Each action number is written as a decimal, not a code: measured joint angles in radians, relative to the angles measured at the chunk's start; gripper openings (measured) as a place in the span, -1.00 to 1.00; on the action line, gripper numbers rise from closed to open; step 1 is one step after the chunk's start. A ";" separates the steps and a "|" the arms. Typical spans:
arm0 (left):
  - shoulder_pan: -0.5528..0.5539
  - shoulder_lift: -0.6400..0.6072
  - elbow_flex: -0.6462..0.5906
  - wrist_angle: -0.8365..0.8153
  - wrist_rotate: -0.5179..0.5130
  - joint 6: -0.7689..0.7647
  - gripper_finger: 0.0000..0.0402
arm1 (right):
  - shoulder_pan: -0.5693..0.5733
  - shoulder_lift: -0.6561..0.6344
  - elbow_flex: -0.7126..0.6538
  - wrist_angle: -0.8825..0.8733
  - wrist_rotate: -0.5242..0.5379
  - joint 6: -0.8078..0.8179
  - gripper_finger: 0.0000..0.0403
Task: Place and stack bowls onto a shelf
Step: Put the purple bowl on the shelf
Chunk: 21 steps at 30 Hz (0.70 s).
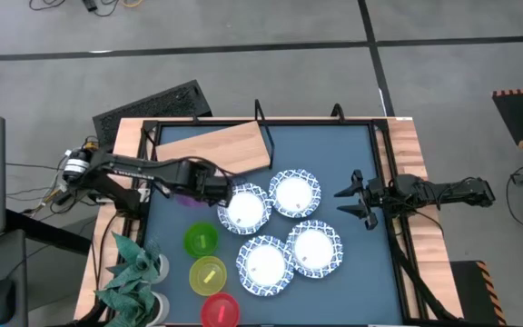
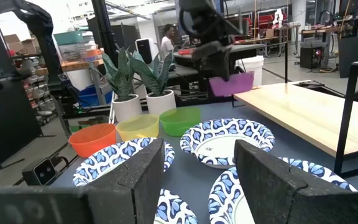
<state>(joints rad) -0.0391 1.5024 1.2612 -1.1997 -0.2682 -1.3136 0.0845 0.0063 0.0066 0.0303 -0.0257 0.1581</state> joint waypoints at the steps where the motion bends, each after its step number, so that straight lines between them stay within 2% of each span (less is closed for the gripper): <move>1: 0.014 0.000 0.010 -0.021 -0.008 0.015 -1.00 | 0.000 0.000 0.000 0.000 0.000 0.000 0.09; 9: 0.189 0.000 0.027 -0.103 -0.026 0.267 -1.00 | 0.000 0.000 0.000 0.000 0.000 0.000 0.09; 15: 0.370 0.004 0.025 -0.095 -0.055 0.498 -1.00 | 0.000 0.000 0.000 0.000 0.000 0.000 0.09; 21: 0.521 0.004 0.025 -0.050 -0.040 0.632 -1.00 | 0.000 0.000 0.000 0.000 0.000 0.000 0.09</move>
<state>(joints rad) 0.4817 1.5066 1.2858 -1.2500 -0.3084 -0.6813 0.0849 0.0060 0.0063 0.0303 -0.0257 0.1581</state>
